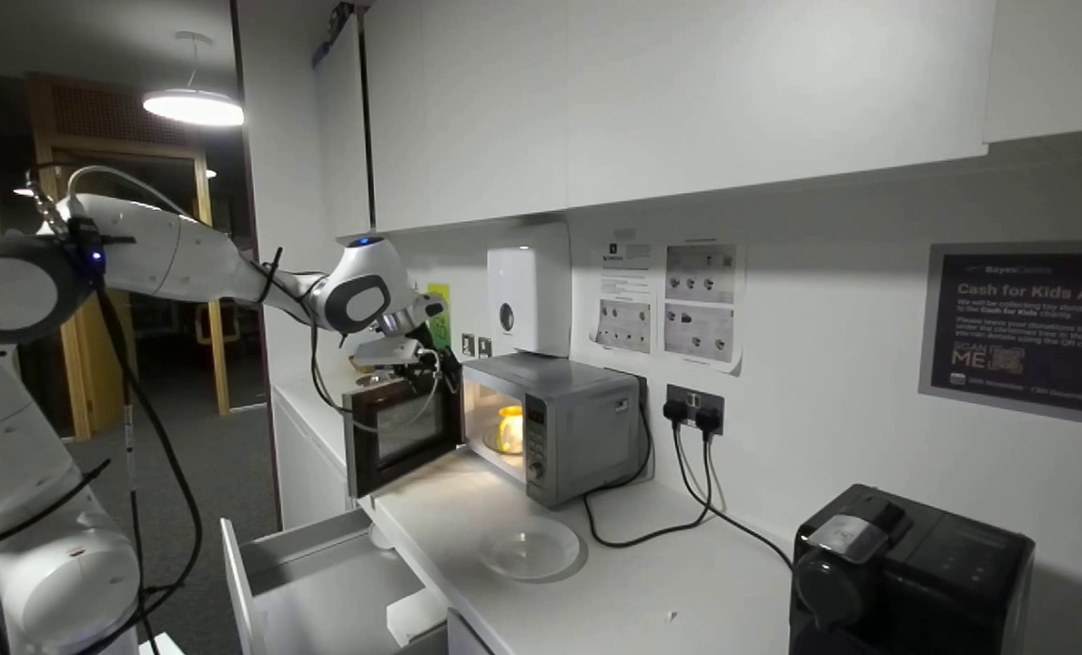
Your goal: Put the cup inside the microwave
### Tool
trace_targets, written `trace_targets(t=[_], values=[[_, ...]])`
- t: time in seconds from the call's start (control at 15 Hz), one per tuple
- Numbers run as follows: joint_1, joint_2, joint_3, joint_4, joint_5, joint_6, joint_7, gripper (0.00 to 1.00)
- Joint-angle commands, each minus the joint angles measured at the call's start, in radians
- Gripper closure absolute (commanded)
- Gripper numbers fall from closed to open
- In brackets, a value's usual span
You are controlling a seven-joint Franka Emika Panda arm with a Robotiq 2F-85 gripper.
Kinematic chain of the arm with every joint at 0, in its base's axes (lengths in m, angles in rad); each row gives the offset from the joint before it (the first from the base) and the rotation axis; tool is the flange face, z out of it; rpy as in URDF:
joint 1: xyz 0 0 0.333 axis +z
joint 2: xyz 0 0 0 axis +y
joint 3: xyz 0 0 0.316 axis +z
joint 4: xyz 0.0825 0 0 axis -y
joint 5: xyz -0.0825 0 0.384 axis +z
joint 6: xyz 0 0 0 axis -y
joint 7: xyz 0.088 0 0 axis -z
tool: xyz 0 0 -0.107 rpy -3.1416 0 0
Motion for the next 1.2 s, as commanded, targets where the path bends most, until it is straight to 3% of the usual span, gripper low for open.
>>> trace_targets(t=[0.0, 0.53, 1.13], values=[[-0.003, -0.103, -0.008, -0.043, -0.042, -0.067, 0.039, 0.0], [0.036, -0.151, -0.028, -0.035, -0.004, -0.122, -0.012, 0.0], [0.176, -0.059, -0.018, 0.047, 0.016, -0.101, -0.204, 0.0]])
